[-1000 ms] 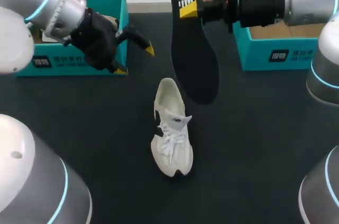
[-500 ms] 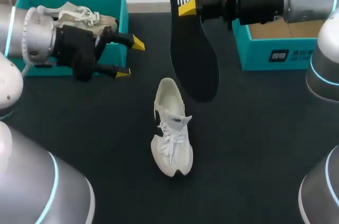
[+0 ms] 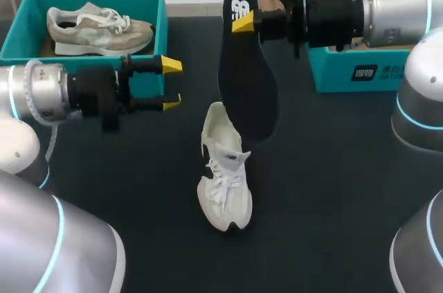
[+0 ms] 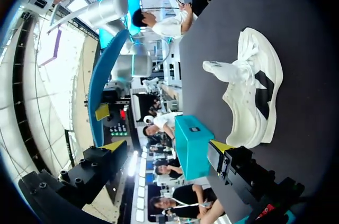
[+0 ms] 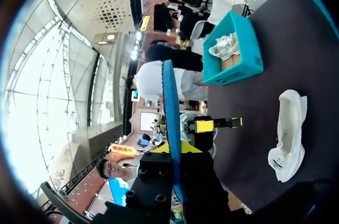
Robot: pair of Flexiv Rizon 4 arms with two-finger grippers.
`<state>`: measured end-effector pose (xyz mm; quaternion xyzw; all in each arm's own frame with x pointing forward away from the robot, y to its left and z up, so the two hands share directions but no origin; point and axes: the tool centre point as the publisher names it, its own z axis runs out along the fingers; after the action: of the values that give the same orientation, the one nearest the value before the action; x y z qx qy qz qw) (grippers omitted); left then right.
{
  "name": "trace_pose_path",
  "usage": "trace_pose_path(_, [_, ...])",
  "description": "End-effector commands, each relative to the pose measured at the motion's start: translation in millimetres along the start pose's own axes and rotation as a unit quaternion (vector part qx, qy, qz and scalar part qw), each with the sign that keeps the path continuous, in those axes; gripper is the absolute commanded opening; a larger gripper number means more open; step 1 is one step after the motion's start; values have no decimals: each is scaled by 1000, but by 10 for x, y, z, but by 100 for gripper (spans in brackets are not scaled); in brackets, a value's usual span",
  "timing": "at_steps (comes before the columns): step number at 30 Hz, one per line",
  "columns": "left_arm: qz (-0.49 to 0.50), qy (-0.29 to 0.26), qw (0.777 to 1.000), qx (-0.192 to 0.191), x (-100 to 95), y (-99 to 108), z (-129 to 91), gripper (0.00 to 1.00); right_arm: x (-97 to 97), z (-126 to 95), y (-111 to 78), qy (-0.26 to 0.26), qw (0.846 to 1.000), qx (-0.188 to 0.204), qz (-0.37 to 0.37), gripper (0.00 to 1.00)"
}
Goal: Take the shoe out of the shoebox, open the shoe tongue, remove and reinsert the insole, then place the shoe into the shoebox
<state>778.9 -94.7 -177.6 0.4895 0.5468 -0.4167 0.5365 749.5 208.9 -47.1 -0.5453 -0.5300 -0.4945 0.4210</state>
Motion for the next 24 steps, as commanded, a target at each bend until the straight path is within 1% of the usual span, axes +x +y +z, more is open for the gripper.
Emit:
trace_pose_path(1, [0,-55,998,1,-19,-63,-52,100,-142,146,-78,16,999,-27,35,0])
trace_pose_path(4, [-4,-51,999,14,-116,-107,-61,100,-192,216,-123,22,998,-32,58,0])
trace_pose_path(6, [-7,-50,999,16,-168,-117,-61,100,-203,255,-141,34,996,-38,68,0])
trace_pose_path(8, [-7,-40,999,25,-219,-136,-61,100,-216,313,-158,37,996,-33,77,0])
trace_pose_path(11, [-9,-35,999,31,-258,-144,-53,100,-221,320,-161,37,996,-35,78,0])
trace_pose_path(12, [-13,-39,999,36,-271,-147,-46,100,-221,320,-161,37,996,-35,78,0])
trace_pose_path(16, [-2,-51,998,38,-305,-146,11,100,-221,320,-161,37,996,-35,78,0])
trace_pose_path(18, [-2,-65,997,40,-335,-155,45,100,-221,320,-161,37,996,-35,78,0])
trace_pose_path(23, [3,-76,996,56,-412,-266,132,100,-221,320,-161,37,996,-35,78,0])
trace_pose_path(24, [5,-78,995,62,-427,-293,146,100,-253,345,-125,31,995,-34,89,0])
